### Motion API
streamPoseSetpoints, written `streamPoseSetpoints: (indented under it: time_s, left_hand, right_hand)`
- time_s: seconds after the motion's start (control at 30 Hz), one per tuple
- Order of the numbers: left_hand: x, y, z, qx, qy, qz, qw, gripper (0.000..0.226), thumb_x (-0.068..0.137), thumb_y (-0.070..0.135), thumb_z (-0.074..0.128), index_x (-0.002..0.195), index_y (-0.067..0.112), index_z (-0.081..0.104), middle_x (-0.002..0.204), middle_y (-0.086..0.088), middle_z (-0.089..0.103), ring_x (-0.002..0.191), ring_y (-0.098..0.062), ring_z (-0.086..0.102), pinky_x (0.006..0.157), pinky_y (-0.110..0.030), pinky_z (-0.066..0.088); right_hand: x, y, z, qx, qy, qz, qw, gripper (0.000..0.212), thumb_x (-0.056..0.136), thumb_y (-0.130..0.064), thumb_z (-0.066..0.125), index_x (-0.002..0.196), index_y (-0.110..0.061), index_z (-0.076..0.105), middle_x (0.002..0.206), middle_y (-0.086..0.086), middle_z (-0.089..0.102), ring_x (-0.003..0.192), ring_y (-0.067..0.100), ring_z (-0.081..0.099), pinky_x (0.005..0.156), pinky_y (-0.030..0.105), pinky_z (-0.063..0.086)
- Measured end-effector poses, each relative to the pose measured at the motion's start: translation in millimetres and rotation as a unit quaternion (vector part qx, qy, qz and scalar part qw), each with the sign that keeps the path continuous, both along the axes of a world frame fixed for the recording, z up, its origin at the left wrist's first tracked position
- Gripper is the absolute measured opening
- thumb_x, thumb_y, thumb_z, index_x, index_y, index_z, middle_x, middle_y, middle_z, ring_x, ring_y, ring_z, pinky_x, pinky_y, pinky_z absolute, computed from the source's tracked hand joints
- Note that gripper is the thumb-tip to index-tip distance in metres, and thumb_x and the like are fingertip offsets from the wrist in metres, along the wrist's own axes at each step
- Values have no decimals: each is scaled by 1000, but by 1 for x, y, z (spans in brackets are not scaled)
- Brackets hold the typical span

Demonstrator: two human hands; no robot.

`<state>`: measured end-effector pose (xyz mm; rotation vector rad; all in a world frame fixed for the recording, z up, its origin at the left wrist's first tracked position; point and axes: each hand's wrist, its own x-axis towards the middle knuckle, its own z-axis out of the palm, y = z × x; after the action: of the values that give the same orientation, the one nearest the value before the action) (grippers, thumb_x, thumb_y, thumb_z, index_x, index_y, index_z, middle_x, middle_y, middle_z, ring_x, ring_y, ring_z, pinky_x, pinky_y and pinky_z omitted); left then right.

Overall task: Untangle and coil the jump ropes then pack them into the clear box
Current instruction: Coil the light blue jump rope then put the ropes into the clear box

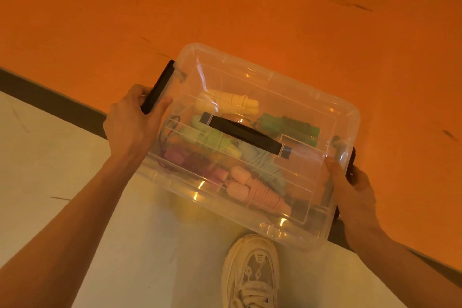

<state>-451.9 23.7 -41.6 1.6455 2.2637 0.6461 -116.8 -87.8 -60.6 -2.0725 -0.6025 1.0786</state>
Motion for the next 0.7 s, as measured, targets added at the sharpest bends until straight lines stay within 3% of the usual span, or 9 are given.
streamPoseSetpoints:
  time_s: [0.13, 0.3, 0.43, 0.53, 0.7]
  left_hand:
    - [-1, -1, -1, 3, -30, -10, 999, 45, 89, 54, 58, 117, 19, 58, 110, -1, 69, 101, -25, 64, 78, -42, 49]
    - [-2, 2, -7, -63, 0, -40, 997, 51, 96, 54, 43, 122, 11, 53, 106, -14, 64, 97, -38, 60, 76, -45, 46]
    - [-4, 4, -10, -68, 4, -40, 997, 51, 96, 56, 40, 108, 9, 56, 88, -8, 56, 88, -39, 58, 69, -40, 42]
    - [-3, 4, -10, -63, 0, -43, 997, 49, 96, 55, 41, 104, 9, 56, 85, -6, 54, 80, -33, 53, 67, -38, 39]
    - [-2, 4, -10, -51, -4, -48, 998, 47, 97, 51, 42, 105, 8, 58, 84, -5, 53, 76, -26, 48, 67, -36, 37]
  right_hand:
    - [2, 1, 4, -2, -7, -10, 1000, 54, 80, -55, 64, 118, -22, 46, 106, -2, 59, 93, 19, 59, 83, 40, 50]
    - [5, 2, 12, -1, -7, -18, 1000, 74, 63, -59, 70, 121, -17, 51, 101, 2, 62, 91, 23, 62, 79, 39, 52]
    - [3, 2, 19, 10, 27, 15, 999, 39, 66, -54, 68, 89, -23, 64, 100, 19, 65, 89, 36, 62, 80, 47, 55]
    - [-1, 3, 16, 12, 41, 8, 999, 40, 75, -51, 67, 96, -18, 66, 88, 12, 64, 73, 24, 59, 67, 35, 52]
    - [-5, 3, 9, 21, 13, 6, 1000, 18, 91, -40, 60, 96, -23, 61, 85, 8, 62, 75, 25, 58, 71, 42, 51]
